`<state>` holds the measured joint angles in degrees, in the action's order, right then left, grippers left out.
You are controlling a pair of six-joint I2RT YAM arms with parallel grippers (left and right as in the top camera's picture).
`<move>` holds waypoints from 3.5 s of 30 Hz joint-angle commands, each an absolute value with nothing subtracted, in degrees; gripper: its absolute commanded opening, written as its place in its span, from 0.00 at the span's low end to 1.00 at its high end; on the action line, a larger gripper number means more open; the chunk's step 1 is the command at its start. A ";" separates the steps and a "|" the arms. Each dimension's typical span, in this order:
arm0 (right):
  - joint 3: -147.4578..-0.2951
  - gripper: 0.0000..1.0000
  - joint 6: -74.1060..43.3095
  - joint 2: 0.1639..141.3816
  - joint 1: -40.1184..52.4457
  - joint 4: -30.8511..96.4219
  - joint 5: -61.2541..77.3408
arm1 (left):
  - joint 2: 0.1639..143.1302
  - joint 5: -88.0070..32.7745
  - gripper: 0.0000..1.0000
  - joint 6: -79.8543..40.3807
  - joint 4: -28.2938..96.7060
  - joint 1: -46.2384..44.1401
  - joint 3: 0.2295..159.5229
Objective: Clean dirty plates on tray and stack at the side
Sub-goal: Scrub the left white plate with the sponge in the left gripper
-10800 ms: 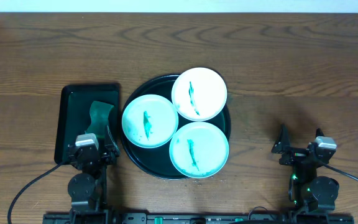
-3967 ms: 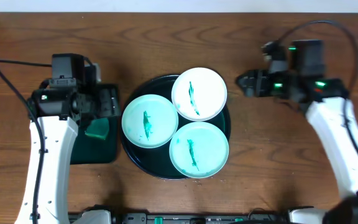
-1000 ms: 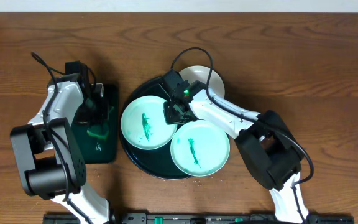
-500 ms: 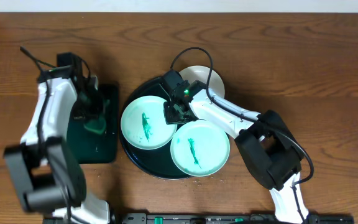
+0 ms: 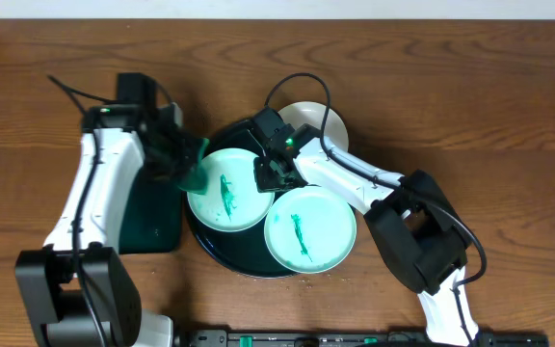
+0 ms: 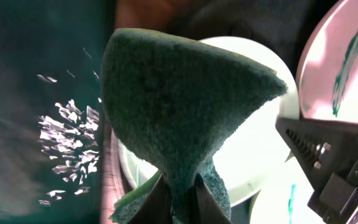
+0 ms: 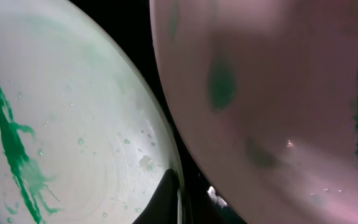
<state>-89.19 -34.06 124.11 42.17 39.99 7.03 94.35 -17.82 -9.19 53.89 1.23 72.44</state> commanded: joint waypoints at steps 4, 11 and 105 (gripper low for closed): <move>-89.21 0.01 -33.17 127.11 42.41 39.59 6.26 | 95.29 -6.55 0.07 -24.84 49.63 -4.54 65.30; -89.21 0.01 -33.17 127.11 42.41 39.44 6.28 | 95.64 -6.57 0.07 -27.20 40.69 -8.40 58.39; -89.19 0.02 -33.19 127.13 42.30 39.44 5.87 | 102.24 8.88 0.07 -22.24 40.32 -10.41 60.62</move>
<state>-89.30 -33.26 124.36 42.24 38.79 7.81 101.56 -10.85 -15.33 35.35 -11.22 61.30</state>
